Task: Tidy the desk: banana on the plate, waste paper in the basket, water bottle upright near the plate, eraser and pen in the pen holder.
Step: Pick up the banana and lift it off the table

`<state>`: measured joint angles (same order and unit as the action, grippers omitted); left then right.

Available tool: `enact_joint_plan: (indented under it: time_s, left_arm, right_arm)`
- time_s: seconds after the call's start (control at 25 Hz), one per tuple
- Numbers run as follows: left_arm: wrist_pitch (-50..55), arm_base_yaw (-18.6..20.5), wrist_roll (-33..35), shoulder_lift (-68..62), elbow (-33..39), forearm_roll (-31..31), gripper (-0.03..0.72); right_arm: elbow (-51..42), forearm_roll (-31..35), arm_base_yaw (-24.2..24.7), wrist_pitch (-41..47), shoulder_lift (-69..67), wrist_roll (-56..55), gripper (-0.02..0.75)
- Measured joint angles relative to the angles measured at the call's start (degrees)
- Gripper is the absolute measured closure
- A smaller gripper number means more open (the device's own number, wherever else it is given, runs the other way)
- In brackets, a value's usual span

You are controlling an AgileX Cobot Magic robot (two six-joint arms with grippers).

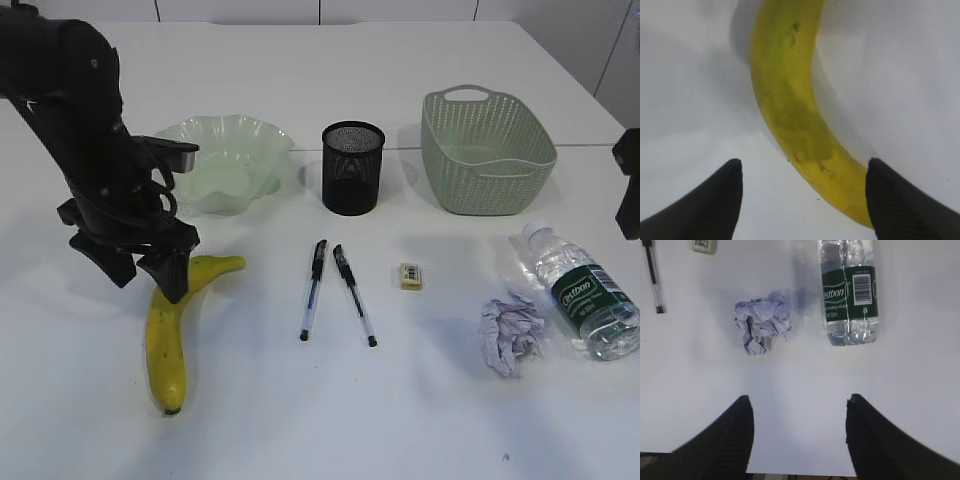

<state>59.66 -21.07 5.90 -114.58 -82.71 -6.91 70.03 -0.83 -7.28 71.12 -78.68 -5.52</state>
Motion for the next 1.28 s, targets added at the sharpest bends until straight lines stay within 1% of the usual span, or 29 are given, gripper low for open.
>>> enact_joint_plan:
  time_s: [0.36,1.28]
  left_arm:
    - [-0.2,0.0,0.1,-3.3,0.0,-1.6,0.151]
    - [-1.7,0.0,0.1,-4.3,0.0,-1.8,0.151]
  right_arm:
    - [2.0,0.0,0.0,0.0,-0.1,0.0,0.294]
    - [2.0,-0.1,0.0,0.0,-0.1,0.0,0.294]
